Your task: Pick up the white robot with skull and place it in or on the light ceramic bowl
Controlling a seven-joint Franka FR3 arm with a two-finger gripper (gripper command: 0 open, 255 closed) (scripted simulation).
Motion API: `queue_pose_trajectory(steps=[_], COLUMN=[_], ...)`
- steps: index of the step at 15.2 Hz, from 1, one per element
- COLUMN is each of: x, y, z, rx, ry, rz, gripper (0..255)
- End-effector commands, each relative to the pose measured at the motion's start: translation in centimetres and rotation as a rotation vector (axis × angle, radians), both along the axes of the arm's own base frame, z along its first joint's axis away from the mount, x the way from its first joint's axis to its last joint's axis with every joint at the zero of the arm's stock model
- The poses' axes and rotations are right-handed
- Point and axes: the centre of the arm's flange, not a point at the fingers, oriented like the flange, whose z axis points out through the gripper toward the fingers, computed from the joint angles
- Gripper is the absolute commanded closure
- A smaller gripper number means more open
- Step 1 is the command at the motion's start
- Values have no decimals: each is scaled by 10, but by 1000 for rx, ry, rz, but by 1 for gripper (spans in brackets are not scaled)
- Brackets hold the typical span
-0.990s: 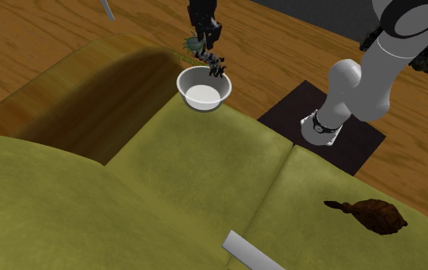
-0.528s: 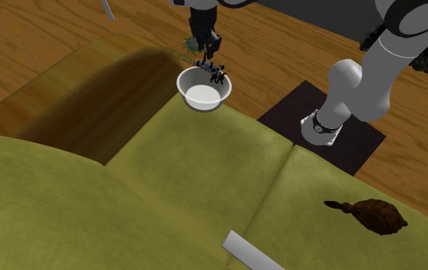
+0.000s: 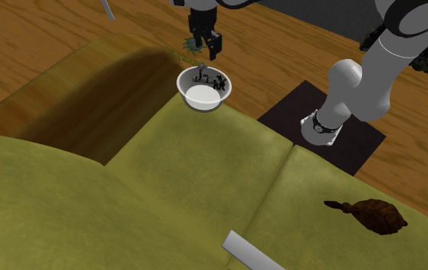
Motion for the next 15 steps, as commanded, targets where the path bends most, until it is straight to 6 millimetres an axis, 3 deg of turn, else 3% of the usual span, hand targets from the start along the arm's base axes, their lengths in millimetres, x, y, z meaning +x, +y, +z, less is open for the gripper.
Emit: queue_pose_trajectory(steps=[1, 4, 8, 15], x=[0, 0, 0, 0], y=[0, 0, 0, 0], z=[0, 0, 50, 50], rx=[0, 0, 0, 0], ry=[0, 0, 0, 0], rz=[0, 0, 0, 0], gripper=[0, 0, 0, 0])
